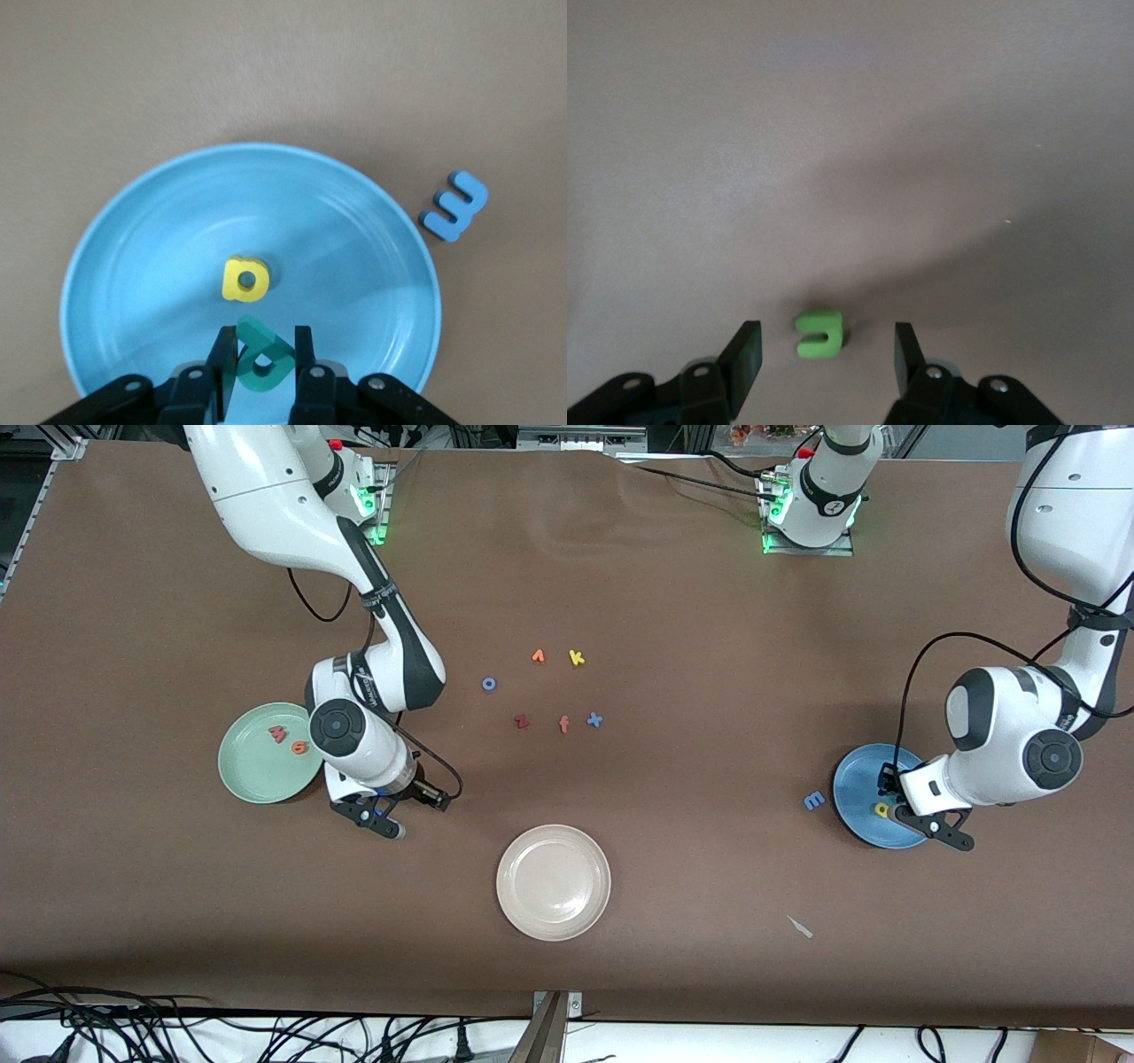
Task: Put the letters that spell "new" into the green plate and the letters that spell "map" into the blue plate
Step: 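Grasp the green u with the right gripper while the left gripper reaches the E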
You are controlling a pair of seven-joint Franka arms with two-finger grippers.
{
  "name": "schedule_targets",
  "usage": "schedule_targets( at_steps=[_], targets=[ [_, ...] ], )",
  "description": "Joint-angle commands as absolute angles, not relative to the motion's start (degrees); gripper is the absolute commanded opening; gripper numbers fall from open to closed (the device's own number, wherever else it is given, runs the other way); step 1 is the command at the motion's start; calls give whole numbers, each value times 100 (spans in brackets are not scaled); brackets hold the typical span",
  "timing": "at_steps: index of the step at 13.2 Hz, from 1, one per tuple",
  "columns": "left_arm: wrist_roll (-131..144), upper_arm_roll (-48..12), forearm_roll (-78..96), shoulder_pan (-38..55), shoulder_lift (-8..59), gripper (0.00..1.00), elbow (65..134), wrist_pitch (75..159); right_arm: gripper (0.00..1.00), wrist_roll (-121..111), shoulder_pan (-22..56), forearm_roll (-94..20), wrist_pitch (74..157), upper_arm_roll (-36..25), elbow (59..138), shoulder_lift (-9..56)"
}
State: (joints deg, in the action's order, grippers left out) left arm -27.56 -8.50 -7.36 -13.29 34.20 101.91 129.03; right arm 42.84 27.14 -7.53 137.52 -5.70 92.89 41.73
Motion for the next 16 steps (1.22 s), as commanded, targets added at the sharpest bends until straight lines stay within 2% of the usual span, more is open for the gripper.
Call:
schedule_targets(
  at_steps=[1,4,6,8,10,11,14,16],
  targets=[
    [-3146,-905,-1028,-1415,3112,100,10302,12929,67,4359,2751,-853,13904,-554,9097,4350],
    [-3181,-932,-1037,-1083,3120,100,9539,11983,66,4351,2830,-861,13904,-554,9132,4412],
    [-3156,-932,-1020,-853,3164,100,9440,11918,62,4342,2848,-844,13913,-562,9132,4491],
    [-3155,-949,-958,-556,3173,100,9413,11918,42,4342,2848,-817,13913,-562,9132,4535],
    [-3111,-949,-941,-204,3251,100,9387,11935,9,4333,2848,-809,13904,-562,9123,4518],
    [-3120,-949,-949,-150,3313,100,9335,11944,0,4298,2856,-791,13896,-571,9123,4483],
    [-3155,-967,-1028,-9,3437,100,9316,12146,0,4228,2856,-774,13764,-598,9132,4325],
    [-3592,-967,-1046,-52,3498,100,9325,12173,0,4201,2848,-747,13370,-633,9141,4106]
  ],
)
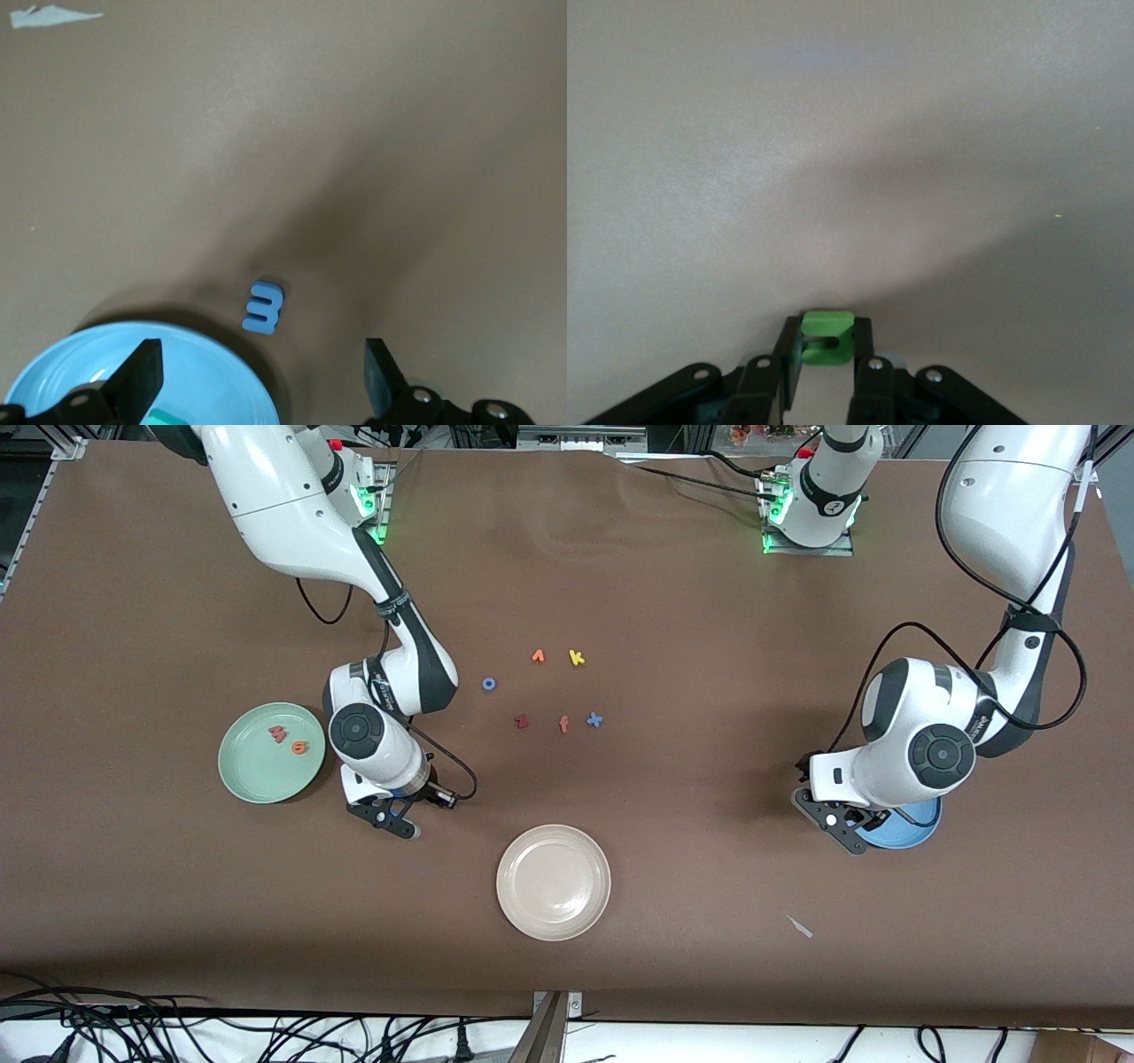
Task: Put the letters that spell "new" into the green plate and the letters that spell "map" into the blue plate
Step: 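Grasp the green u with the right gripper while the left gripper reaches the E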
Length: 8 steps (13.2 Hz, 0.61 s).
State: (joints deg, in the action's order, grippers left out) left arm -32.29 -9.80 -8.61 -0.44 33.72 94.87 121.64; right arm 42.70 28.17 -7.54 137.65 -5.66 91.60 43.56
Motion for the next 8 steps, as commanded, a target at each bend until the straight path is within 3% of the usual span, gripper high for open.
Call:
schedule_targets(
  at_steps=[1,8],
  targets=[
    [-3986,-967,-1020,-53,3559,100,9316,12182,0,4079,2848,-747,13081,-720,9167,3991],
    [-5590,-967,-1037,-88,3735,100,9299,12593,0,2437,2830,-747,12305,-1475,9668,3366]
  ],
)
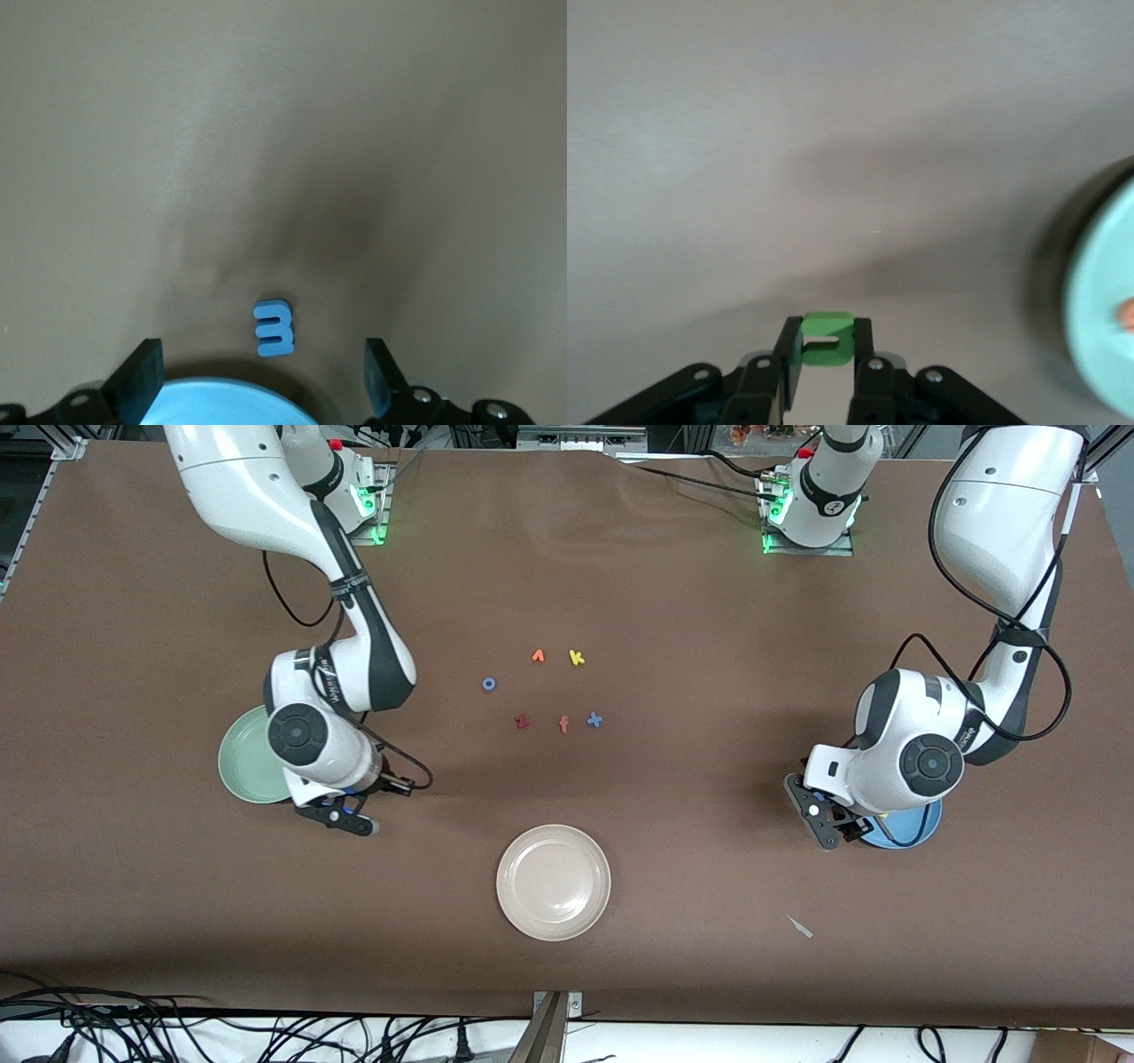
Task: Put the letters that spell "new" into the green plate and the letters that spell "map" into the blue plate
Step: 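Grasp the green u with the right gripper while the left gripper reaches the E, then drop the green u on the green plate while the left gripper grasps the E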
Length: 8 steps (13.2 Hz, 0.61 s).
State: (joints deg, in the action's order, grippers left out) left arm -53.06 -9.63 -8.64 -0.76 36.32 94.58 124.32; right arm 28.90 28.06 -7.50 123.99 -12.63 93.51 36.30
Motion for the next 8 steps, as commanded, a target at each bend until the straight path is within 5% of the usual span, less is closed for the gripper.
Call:
schedule_targets(
  at_steps=[1,8],
  targets=[
    [-5625,-967,-1037,-79,3744,100,9308,12656,0,2191,2839,-756,12261,-1555,9685,3340],
    [-5677,-958,-1301,-105,3893,100,9430,12893,0,1223,2830,-782,12103,-2029,9870,3208]
  ],
)
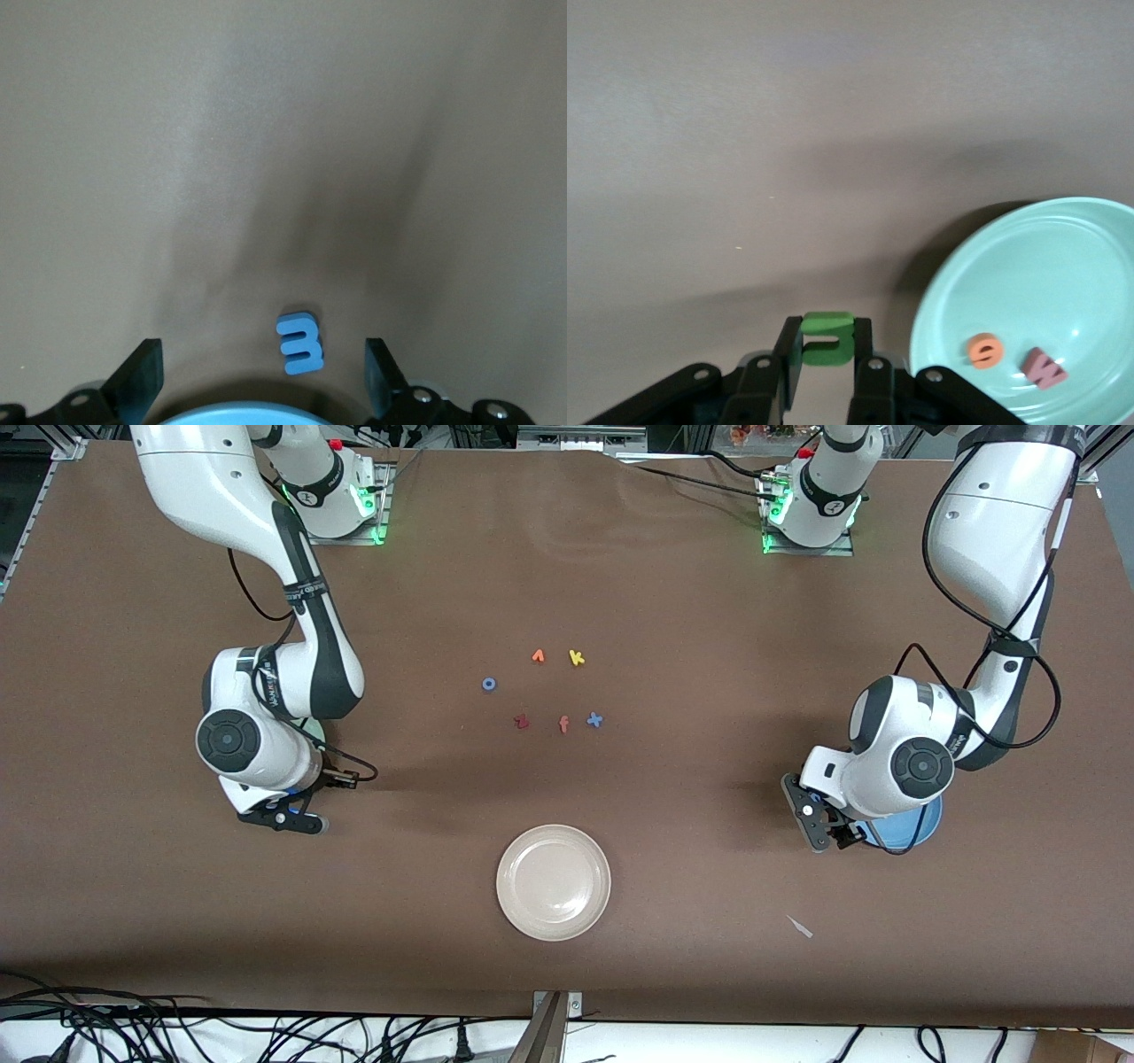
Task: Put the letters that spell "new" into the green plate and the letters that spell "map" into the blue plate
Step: 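Drop the green u on the green plate while the left gripper grasps the E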
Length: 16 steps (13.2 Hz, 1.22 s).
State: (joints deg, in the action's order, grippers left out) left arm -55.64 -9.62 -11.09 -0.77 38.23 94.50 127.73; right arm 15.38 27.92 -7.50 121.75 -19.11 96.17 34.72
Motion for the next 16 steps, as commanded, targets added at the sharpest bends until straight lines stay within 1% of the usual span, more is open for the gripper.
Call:
schedule_targets(
  at_steps=[1,6,8,10,13,14,15,16],
  targets=[
    [-5686,-958,-1301,-105,3894,100,9431,12894,0,1013,2830,-791,12103,-2126,9931,3191],
    [-5678,-958,-1292,-184,3972,100,9510,12902,0,-210,2795,-861,12348,-2636,10704,2901],
    [-5687,-958,-1301,-246,3964,100,9702,13165,0,-665,2769,-870,12724,-2794,11064,2839],
    [-5687,-958,-1292,-264,3964,100,9773,13210,0,-1105,2585,-1027,13286,-2812,11363,2874],
    [-5669,-967,-1292,-343,3903,100,10036,13429,0,-1712,2225,-1457,13517,-2769,11399,3128],
    [-5669,-967,-1292,-343,3885,99,10142,13534,1,-1870,2232,-1650,13535,-2769,11391,3172],
    [-5669,-958,-1292,-351,3824,98,10247,13605,28,-1881,2224,-1687,13535,-2769,11373,3182],
    [-5643,-967,-1283,-369,3788,98,10326,13623,96,-1881,2215,-1687,13526,-2769,11338,3182]
  ],
)
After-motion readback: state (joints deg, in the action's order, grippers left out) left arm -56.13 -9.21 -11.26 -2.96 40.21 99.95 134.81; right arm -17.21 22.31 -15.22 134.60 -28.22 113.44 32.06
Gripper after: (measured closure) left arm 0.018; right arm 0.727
